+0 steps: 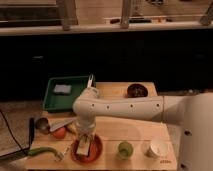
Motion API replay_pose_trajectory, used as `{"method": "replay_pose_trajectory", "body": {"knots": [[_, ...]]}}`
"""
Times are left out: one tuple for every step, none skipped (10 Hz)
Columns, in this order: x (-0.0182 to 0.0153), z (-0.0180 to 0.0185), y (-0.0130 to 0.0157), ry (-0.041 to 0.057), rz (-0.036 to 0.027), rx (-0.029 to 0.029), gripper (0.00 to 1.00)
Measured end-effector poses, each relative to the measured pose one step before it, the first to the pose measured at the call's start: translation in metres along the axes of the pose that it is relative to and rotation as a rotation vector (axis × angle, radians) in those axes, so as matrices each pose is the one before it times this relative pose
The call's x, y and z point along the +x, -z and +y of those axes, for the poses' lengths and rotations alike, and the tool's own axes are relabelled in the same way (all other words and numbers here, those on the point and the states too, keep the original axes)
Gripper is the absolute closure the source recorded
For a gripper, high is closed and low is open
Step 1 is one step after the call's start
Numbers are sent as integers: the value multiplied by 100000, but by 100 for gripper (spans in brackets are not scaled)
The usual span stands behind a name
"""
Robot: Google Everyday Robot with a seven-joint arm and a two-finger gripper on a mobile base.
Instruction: Wipe red bowl with eraser
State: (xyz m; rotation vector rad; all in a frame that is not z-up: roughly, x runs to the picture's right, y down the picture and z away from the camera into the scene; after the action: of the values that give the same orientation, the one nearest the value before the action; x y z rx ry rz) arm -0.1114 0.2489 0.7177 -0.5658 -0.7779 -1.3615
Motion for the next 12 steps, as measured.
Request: {"method": "replay_pose_trajectory", "body": {"knots": [[-404,-617,-125,2454,-358,-151,100],[-225,-32,-62,1291,-349,-389,100],[-497,33,-359,1418,-929,-264,100],[-1032,59,-734,1691,-1420,-430,100],[-1449,745,-1260,419,-2026,-321,100],[-626,755,-581,-498,-1031,-35,100],[-403,1546,-599,-1731,-1176,-77,100],[102,1156,-74,-1797,-205,272,100],[243,908,193,-1824,344,243,100],[454,248,666,-1337,1391,438,100],[644,-115,1076,-1044,1867,297,100],[736,57,1201,-1150,1593,-729,100]]}}
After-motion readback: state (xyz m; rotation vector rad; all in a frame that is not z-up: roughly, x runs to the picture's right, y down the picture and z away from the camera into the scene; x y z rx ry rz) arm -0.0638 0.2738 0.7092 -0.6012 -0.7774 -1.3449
